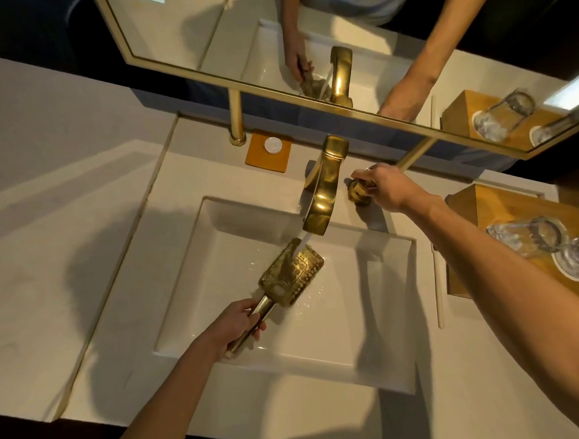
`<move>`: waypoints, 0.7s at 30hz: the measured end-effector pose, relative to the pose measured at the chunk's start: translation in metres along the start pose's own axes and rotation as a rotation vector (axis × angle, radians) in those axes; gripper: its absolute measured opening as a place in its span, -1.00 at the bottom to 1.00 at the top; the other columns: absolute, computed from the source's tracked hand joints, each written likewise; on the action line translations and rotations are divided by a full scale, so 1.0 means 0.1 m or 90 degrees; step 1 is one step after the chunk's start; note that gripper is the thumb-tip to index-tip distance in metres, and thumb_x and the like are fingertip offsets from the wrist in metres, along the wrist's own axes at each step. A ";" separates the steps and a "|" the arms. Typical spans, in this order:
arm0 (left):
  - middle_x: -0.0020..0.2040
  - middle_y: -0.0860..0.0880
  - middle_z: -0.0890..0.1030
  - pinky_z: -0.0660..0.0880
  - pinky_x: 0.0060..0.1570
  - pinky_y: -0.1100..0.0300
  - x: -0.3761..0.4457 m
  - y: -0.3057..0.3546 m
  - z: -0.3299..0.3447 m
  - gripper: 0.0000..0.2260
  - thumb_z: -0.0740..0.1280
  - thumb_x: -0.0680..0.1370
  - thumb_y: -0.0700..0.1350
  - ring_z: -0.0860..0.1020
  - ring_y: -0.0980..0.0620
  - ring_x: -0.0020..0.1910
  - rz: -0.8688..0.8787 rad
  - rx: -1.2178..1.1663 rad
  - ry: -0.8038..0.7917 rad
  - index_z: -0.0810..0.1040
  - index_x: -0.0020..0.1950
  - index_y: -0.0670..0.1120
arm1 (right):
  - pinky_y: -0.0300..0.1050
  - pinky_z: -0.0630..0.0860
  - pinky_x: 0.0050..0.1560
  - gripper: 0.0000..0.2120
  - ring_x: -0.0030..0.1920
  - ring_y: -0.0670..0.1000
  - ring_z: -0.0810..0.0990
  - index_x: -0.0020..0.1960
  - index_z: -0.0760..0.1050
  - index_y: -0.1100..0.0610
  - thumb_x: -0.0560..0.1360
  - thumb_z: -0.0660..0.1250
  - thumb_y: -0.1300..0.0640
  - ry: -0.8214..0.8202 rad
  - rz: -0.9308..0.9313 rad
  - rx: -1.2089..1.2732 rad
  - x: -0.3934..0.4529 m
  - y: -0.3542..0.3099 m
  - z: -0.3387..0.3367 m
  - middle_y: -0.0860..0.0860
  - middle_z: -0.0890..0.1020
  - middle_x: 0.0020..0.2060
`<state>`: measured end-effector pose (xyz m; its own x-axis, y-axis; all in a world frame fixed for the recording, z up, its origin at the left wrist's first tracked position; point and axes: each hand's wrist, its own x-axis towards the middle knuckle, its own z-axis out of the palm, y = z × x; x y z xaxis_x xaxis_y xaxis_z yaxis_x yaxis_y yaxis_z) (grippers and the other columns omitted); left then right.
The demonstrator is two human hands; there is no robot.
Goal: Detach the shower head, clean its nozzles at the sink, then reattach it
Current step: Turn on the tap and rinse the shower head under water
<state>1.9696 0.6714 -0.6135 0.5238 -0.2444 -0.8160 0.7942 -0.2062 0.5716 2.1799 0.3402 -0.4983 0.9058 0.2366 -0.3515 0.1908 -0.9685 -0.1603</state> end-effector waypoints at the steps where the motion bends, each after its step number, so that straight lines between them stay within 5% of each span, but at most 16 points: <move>1: -0.23 -0.15 0.63 0.53 -0.18 -0.04 -0.01 0.01 0.01 -0.77 0.14 0.63 -0.33 0.57 -0.07 -0.29 0.002 0.004 0.003 0.56 0.11 -0.14 | 0.07 0.50 0.18 -0.51 0.22 0.21 0.48 0.37 0.44 0.02 0.51 0.33 0.36 0.003 0.001 -0.001 0.00 0.00 0.01 0.19 0.51 0.18; 13: -0.06 -0.23 0.65 0.57 0.01 -0.19 0.08 0.05 0.12 -0.75 0.20 0.61 -0.34 0.61 -0.13 -0.14 0.008 -0.045 -0.032 0.47 0.24 -0.12 | 0.04 0.51 0.16 -0.50 0.21 0.20 0.50 0.38 0.43 0.00 0.50 0.35 0.34 -0.001 0.010 -0.001 0.01 -0.01 0.02 0.17 0.51 0.18; 21: -0.12 -0.19 0.61 0.52 -0.03 0.02 0.12 0.10 0.25 -0.80 0.16 0.62 -0.37 0.57 -0.09 -0.20 -0.008 -0.078 -0.033 0.48 0.19 -0.21 | 0.04 0.49 0.16 -0.51 0.19 0.20 0.49 0.37 0.43 0.00 0.51 0.32 0.35 -0.006 0.011 0.002 0.02 0.00 0.02 0.18 0.50 0.16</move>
<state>1.9763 0.6430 -0.6151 0.4996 -0.2921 -0.8156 0.8338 -0.0933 0.5441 2.1806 0.3409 -0.5004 0.9057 0.2199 -0.3624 0.1731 -0.9722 -0.1574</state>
